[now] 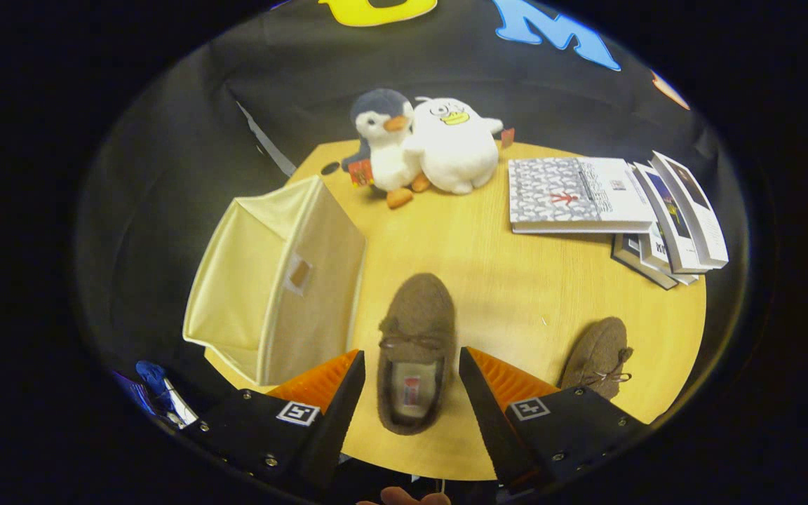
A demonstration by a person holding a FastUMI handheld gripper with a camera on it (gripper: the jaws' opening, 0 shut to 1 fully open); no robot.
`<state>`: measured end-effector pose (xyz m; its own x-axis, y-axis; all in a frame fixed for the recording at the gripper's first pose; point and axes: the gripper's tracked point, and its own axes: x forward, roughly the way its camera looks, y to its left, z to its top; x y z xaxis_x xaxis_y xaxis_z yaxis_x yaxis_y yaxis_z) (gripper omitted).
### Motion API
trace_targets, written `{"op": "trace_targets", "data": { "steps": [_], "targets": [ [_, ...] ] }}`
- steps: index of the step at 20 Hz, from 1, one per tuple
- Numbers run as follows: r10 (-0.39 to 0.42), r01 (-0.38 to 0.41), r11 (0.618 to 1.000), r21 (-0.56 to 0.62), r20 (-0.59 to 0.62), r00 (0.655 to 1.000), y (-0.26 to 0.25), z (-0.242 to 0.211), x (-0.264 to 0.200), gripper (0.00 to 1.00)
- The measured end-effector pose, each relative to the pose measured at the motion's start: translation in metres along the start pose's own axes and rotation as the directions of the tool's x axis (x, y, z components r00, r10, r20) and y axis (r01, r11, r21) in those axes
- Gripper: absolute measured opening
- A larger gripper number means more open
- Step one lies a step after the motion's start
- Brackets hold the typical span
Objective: Open the storage box then place both shoes into the box .Put the left shoe in first, then the right shoe, with the right side of both shoes facing outward in a uniform manner.
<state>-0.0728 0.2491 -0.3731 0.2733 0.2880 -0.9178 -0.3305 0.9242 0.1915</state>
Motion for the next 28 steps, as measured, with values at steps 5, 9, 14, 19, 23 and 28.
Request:
{"op": "trace_targets", "data": {
  "steps": [5,9,14,19,23,28],
  "targets": [
    [-0.039,0.042,0.999,0.024,-0.123,0.992,-0.022,-0.030,0.030,0.83],
    [-0.038,0.046,0.998,0.041,-0.183,0.982,-0.031,-0.034,0.054,0.83],
    [-0.066,0.075,0.997,0.022,-0.268,0.961,-0.040,-0.039,0.087,0.83],
    [-0.001,0.021,0.998,0.061,-0.310,0.951,-0.024,-0.042,0.101,0.42],
    [0.028,-0.006,0.997,0.076,-0.288,0.957,-0.020,-0.035,0.093,0.06],
    [0.094,-0.063,0.990,0.129,-0.244,0.965,-0.008,-0.023,0.057,0.06]
  ]
}}
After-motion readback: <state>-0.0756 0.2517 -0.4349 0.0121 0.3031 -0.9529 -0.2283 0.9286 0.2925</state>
